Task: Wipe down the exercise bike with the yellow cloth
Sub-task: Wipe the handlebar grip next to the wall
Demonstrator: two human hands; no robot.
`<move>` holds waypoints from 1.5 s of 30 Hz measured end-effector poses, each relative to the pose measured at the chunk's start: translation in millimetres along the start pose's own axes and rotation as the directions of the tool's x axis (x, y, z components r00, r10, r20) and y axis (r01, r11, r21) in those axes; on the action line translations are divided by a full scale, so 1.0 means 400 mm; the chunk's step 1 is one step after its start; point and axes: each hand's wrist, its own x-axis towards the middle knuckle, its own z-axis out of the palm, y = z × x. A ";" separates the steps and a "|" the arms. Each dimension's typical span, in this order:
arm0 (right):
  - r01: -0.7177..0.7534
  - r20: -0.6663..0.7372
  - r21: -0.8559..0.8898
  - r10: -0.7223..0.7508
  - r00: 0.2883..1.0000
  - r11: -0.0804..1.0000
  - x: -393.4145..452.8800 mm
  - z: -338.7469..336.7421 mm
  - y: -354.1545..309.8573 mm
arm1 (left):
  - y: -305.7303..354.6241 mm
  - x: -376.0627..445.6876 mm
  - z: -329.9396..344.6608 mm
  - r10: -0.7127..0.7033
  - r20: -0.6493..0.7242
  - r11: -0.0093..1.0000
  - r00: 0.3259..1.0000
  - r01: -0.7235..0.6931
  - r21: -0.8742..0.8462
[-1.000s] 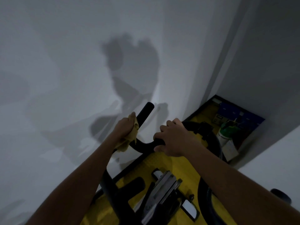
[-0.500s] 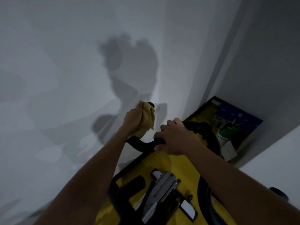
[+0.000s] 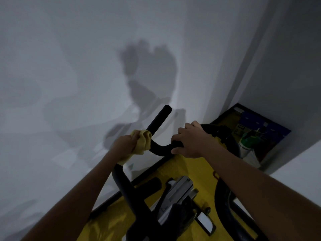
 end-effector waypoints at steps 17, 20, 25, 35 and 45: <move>-0.022 -0.005 -0.016 0.021 1.000 1.000 0.002 -0.002 -0.002 | -0.157 -0.182 0.026 -0.290 0.002 0.936 0.957 0.284 -0.210; -0.017 0.014 -0.042 0.017 1.000 0.999 0.001 -0.003 -0.003 | -0.171 -0.202 0.033 -0.338 0.038 0.884 0.941 0.330 -0.331; -0.001 0.039 -0.074 0.003 0.999 0.997 0.003 -0.002 -0.001 | -0.138 -0.215 0.017 -0.332 -0.040 0.919 0.942 0.314 -0.240; -0.007 -0.018 -0.063 0.006 1.000 0.998 -0.009 0.004 -0.002 | -0.019 -0.172 0.010 -0.134 -0.202 0.988 0.970 0.145 0.043; -0.270 -0.269 0.166 0.307 0.913 0.948 -0.134 -0.005 0.063 | 0.115 -0.127 0.017 0.273 -0.240 0.911 0.931 -0.331 -0.245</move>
